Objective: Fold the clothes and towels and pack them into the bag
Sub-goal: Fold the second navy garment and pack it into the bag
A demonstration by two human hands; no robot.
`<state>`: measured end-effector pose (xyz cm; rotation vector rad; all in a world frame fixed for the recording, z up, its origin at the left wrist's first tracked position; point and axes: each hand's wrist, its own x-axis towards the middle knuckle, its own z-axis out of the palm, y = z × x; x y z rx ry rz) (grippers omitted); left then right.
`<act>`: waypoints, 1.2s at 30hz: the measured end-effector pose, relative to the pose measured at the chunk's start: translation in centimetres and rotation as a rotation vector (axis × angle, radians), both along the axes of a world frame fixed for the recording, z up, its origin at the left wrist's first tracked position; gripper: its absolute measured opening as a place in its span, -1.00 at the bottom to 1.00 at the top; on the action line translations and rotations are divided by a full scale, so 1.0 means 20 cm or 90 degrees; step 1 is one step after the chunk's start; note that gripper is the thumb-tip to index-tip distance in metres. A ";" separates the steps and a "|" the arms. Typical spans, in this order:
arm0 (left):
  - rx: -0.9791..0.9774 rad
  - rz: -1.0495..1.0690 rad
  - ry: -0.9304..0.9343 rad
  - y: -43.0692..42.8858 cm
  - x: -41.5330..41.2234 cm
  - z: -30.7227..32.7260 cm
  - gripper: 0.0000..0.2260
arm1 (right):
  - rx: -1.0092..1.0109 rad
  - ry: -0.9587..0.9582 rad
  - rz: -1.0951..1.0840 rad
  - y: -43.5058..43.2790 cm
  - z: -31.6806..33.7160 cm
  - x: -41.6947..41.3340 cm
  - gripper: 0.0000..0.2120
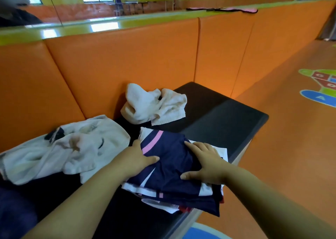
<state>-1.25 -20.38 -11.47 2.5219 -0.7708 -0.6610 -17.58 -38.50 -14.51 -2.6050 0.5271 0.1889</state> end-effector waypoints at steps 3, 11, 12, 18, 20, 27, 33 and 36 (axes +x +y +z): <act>0.023 0.048 0.002 0.08 -0.11 0.00 -0.28 | 0.023 -0.011 -0.004 0.04 0.01 -0.05 0.09; 0.019 0.126 0.022 0.20 -0.32 0.00 0.05 | 0.065 -0.020 -0.374 0.18 0.00 -0.22 0.33; 0.016 0.133 0.023 0.21 -0.34 0.00 0.07 | 0.112 -0.024 -0.393 0.19 0.02 -0.24 0.33; 0.079 0.090 -0.093 0.27 -0.45 0.02 0.08 | 0.299 -0.012 -0.436 0.21 0.09 -0.25 0.01; 0.055 0.033 -0.254 0.30 -0.44 0.03 -0.02 | 0.292 -0.005 -0.431 0.20 0.09 -0.25 -0.11; 0.002 -0.491 -0.521 0.38 -0.28 0.02 -0.63 | 0.317 0.010 -0.411 0.19 0.07 -0.23 -0.51; 0.169 -0.532 -0.434 0.42 -0.24 0.03 -0.41 | 0.237 0.023 -0.405 0.22 0.10 -0.20 -0.50; 0.152 -0.520 -0.380 0.42 -0.24 0.01 -0.31 | 0.151 0.016 -0.360 0.22 0.14 -0.17 -0.49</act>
